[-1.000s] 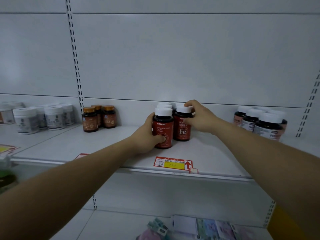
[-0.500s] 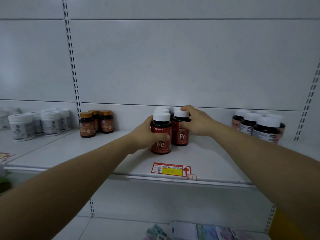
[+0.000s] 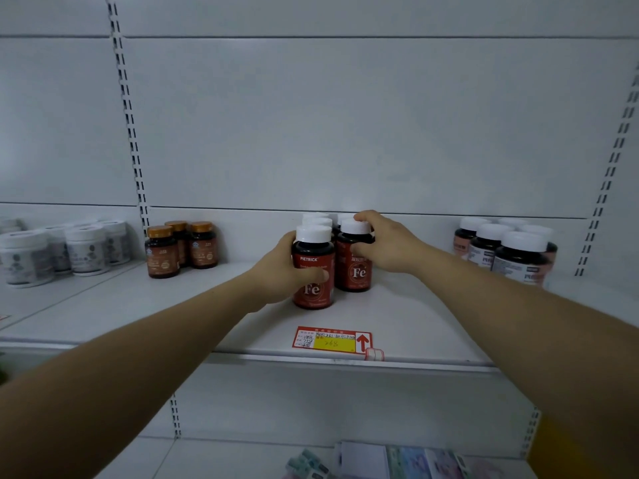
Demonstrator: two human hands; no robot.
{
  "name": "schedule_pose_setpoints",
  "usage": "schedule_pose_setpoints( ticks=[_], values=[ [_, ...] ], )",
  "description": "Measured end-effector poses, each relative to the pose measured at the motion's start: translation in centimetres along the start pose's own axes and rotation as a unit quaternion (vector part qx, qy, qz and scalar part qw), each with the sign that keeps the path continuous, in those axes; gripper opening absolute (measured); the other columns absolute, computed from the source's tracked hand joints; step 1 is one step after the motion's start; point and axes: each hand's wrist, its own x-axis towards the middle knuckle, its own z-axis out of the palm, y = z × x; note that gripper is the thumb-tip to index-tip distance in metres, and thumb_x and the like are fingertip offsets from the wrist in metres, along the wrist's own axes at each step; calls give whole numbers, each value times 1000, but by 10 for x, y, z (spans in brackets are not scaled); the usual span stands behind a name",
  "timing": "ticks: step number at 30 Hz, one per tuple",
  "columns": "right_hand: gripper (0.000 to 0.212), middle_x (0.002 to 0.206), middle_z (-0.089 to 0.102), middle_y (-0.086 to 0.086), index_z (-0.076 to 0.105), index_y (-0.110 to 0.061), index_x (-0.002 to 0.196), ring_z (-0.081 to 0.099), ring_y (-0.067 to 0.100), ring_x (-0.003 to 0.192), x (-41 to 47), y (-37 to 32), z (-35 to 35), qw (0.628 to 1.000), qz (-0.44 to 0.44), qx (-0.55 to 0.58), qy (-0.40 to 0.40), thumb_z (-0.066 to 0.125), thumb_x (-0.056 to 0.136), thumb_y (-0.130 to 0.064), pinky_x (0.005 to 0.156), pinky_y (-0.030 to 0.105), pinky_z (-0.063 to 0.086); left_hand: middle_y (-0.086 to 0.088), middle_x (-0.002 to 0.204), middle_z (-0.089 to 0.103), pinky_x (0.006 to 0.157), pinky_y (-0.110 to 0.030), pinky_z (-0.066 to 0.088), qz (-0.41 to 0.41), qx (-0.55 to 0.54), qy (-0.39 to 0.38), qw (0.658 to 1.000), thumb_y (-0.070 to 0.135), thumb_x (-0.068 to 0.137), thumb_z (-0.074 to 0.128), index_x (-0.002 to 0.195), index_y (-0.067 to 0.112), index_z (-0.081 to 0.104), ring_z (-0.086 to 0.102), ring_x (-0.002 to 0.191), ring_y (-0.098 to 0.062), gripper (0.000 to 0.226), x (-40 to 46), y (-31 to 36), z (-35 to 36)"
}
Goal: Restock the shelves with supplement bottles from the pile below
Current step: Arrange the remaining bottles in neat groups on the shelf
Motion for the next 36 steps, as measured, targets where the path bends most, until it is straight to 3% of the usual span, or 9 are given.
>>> schedule_pose_setpoints(
  ticks=[2, 5, 17, 20, 23, 26, 32, 36],
  values=[
    [59, 130, 52, 5, 35, -24, 142, 52, 18, 102, 1, 0, 2, 1000, -6, 0, 3, 63, 89, -27, 83, 24, 39, 16, 103, 50, 79, -25, 44, 3, 11, -3, 1000, 7, 79, 72, 138, 26, 29, 54, 96, -6, 76, -1, -2, 1],
    [60, 133, 51, 6, 35, -23, 142, 53, 21, 110, 2, 0, 3, 1000, -7, 0, 6, 63, 90, -28, 87, 25, 40, 9, 111, 50, 85, -29, 44, -8, 22, -10, 1000, 7, 77, 73, 139, 24, 29, 52, 103, -13, 77, 0, -3, 2],
    [62, 137, 46, 10, 25, -20, 147, 49, 24, 116, -3, -2, 5, 999, -4, -35, -10, 57, 94, -28, 87, 26, 37, 6, 116, 48, 88, -31, 44, -19, 38, -15, 999, 7, 78, 72, 141, 23, 25, 50, 105, -14, 80, 1, -2, 2],
    [73, 147, 37, 9, 17, -20, 151, 42, 26, 130, -6, -7, 0, 998, 1, -62, -17, 58, 92, -33, 99, 28, 36, 2, 128, 47, 89, -32, 44, -20, 27, -36, 999, 6, 78, 73, 145, 28, 16, 49, 108, -14, 90, 1, -4, -3],
    [76, 155, 26, 6, 14, -22, 152, 31, 24, 139, -13, -13, -12, 996, 9, -92, -12, 58, 92, -38, 108, 31, 28, -1, 148, 34, 98, -36, 41, -30, 65, -69, 995, 18, 77, 76, 148, 33, 10, 43, 125, -21, 98, 2, -2, -17],
    [73, 157, 23, 6, 17, -21, 152, 26, 24, 142, -19, -16, -31, 990, 28, -141, -5, 54, 93, -43, 112, 32, 24, -1, 156, 21, 106, -39, 32, -24, 140, -54, 988, 36, 80, 72, 149, 33, 12, 31, 138, -24, 92, 5, 11, -33],
    [67, 155, 28, 6, 24, -21, 150, 29, 24, 140, -39, -24, -65, 979, 71, -189, 9, 52, 94, -44, 109, 31, 26, -2, 145, 40, 86, -26, 33, 60, 254, -66, 963, 36, 85, 66, 145, 24, 26, 45, 111, -16, 73, 0, 49, -43],
    [66, 153, 30, 6, 26, -22, 149, 32, 24, 138, -57, -24, -77, 974, 92, -209, 17, 52, 94, -45, 108, 33, 28, -3, 150, 34, 89, -27, 35, 86, 268, -68, 957, 40, 82, 68, 147, 26, 25, 43, 126, -22, 79, -6, 63, -36]
  ],
)
